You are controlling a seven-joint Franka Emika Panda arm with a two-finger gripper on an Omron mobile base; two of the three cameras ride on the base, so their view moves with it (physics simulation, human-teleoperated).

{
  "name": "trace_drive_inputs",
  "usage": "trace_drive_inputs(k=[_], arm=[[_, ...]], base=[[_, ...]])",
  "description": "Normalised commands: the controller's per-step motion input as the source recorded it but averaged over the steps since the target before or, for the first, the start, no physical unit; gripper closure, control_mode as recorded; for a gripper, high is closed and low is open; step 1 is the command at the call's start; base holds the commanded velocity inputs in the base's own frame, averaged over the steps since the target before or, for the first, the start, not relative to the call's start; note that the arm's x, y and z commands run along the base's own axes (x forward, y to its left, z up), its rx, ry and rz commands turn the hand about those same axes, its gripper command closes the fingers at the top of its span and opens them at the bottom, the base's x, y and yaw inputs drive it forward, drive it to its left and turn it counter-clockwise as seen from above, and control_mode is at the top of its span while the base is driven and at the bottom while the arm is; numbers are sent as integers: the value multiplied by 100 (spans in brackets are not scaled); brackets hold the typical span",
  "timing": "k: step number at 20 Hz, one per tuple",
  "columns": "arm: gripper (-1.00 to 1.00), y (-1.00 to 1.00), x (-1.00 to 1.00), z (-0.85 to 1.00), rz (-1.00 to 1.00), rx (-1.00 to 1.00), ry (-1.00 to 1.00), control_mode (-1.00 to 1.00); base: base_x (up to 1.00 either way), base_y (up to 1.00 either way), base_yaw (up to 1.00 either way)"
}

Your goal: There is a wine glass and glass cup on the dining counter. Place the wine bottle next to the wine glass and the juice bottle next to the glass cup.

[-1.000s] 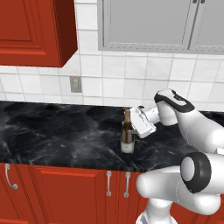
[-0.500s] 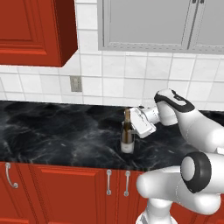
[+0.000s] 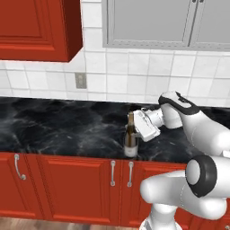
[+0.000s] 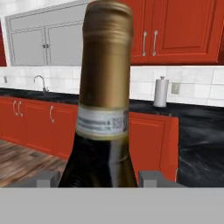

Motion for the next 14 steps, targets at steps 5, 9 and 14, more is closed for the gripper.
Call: trace_drive_inputs(k=[5, 9, 14], arm=[[100, 0, 0, 0, 0, 0, 0, 100], [100, 0, 0, 0, 0, 0, 0, 100], [100, 0, 0, 0, 0, 0, 0, 100]], base=[[-34, 8, -25], [-5, 18, -58], [0, 13, -71]])
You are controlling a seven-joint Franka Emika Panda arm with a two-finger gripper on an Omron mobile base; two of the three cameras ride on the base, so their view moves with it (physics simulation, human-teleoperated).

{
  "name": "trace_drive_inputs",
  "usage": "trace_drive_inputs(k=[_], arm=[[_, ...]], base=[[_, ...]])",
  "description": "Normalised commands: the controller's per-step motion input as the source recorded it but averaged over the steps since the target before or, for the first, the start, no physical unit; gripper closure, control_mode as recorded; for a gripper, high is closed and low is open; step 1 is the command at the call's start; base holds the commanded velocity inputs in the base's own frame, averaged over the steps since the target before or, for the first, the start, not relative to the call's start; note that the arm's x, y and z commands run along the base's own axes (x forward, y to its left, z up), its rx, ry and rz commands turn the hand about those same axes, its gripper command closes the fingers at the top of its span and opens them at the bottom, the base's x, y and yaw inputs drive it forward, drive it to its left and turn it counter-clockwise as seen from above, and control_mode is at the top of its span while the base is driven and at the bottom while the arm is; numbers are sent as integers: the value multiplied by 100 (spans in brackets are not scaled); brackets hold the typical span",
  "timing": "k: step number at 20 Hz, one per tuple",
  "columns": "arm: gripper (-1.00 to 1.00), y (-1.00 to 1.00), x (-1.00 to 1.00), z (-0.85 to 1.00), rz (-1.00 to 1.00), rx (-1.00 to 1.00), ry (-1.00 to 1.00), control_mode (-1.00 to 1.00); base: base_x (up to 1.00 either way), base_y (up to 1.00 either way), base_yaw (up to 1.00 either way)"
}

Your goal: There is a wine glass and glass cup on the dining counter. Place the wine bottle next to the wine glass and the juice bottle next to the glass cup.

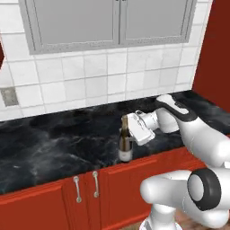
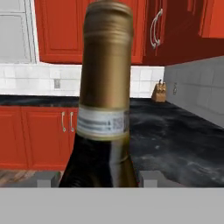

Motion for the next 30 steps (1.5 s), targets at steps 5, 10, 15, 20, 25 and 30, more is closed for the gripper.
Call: trace_drive_inputs(k=[5, 10, 15, 20, 25, 30], arm=[[100, 0, 0, 0, 0, 0, 0, 100], [100, 0, 0, 0, 0, 0, 0, 100], [100, 0, 0, 0, 0, 0, 0, 100], [100, 0, 0, 0, 0, 0, 0, 100], [100, 0, 0, 0, 0, 0, 0, 100], [100, 0, 0, 0, 0, 0, 0, 100]], base=[[0, 10, -84], [0, 4, -95], [0, 3, -97], [0, 2, -98], [0, 3, -96], [6, 7, -89]])
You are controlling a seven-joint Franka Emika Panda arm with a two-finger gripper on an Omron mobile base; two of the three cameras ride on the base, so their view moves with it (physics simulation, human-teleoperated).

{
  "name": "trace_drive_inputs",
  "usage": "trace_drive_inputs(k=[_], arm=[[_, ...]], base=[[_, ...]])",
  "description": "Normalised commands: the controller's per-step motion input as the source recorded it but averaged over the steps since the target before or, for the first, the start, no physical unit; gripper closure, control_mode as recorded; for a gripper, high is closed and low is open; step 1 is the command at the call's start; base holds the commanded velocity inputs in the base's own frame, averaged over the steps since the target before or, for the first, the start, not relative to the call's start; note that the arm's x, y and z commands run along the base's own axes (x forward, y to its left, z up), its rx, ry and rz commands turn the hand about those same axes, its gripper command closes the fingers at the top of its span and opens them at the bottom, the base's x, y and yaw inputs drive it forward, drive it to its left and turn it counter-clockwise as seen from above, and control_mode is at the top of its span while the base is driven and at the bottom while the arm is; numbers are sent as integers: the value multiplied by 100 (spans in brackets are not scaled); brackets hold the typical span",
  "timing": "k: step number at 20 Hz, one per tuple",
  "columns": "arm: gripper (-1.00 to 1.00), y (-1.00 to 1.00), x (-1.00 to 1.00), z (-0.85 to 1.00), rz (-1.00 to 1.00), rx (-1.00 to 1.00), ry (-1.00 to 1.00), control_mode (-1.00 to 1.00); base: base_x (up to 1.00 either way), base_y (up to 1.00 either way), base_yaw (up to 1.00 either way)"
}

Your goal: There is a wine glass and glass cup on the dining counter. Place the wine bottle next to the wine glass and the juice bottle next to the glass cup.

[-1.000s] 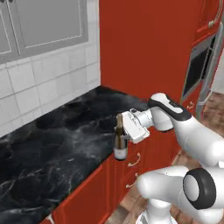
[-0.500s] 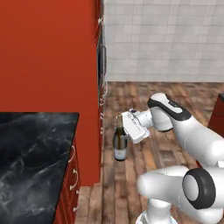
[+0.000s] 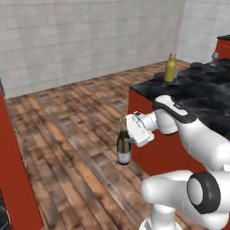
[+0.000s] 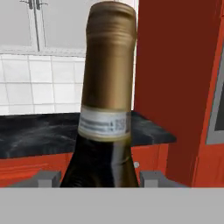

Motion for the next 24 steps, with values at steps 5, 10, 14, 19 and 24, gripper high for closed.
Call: trace_drive_inputs(k=[5, 10, 14, 19, 24], arm=[[100, 0, 0, 0, 0, 0, 0, 100], [100, 0, 0, 0, 0, 0, 0, 100], [100, 0, 0, 0, 0, 0, 0, 100], [100, 0, 0, 0, 0, 0, 0, 100], [100, 0, 0, 0, 0, 0, 0, 100]], base=[[35, 21, -53], [66, 23, -20], [79, 26, -13], [85, 25, -9], [86, 24, -5]])
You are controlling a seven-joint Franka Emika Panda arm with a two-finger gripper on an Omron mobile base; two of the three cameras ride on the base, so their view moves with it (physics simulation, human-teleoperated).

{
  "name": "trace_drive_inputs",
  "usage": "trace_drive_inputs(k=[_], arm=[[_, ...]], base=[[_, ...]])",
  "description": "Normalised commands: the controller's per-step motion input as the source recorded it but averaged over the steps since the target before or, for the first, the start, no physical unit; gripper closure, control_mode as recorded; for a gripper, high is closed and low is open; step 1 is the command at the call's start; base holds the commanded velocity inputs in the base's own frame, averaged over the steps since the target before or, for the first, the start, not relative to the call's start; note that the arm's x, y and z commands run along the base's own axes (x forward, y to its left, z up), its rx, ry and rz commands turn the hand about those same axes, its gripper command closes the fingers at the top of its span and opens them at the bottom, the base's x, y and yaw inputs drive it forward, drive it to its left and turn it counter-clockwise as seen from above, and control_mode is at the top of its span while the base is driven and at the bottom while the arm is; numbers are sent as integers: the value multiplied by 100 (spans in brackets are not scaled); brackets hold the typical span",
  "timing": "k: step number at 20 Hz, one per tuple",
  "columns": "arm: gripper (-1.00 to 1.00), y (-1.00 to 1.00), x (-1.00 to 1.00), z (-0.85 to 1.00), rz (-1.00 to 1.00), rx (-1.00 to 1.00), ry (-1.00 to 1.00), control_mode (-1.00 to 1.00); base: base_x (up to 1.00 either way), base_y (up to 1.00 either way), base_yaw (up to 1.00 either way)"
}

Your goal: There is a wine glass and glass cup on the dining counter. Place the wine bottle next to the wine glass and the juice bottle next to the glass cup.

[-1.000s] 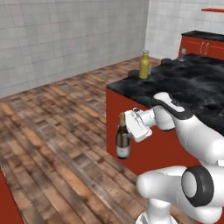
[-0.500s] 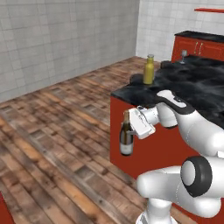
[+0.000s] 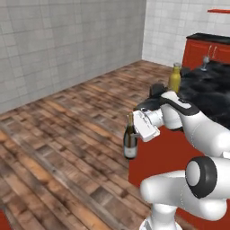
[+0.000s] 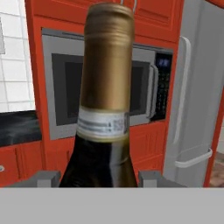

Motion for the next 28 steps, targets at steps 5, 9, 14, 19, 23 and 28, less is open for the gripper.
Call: trace_drive_inputs(k=[5, 9, 14, 19, 23, 28], arm=[[100, 0, 0, 0, 0, 0, 0, 100], [100, 0, 0, 0, 0, 0, 0, 100], [100, 0, 0, 0, 0, 0, 0, 100], [100, 0, 0, 0, 0, 0, 0, 100], [100, 0, 0, 0, 0, 0, 0, 100], [100, 0, 0, 0, 0, 0, 0, 100]], base=[[87, 22, -5], [88, 19, -4], [88, 18, -7], [87, 17, -11], [86, 17, -14], [85, 17, -17]])
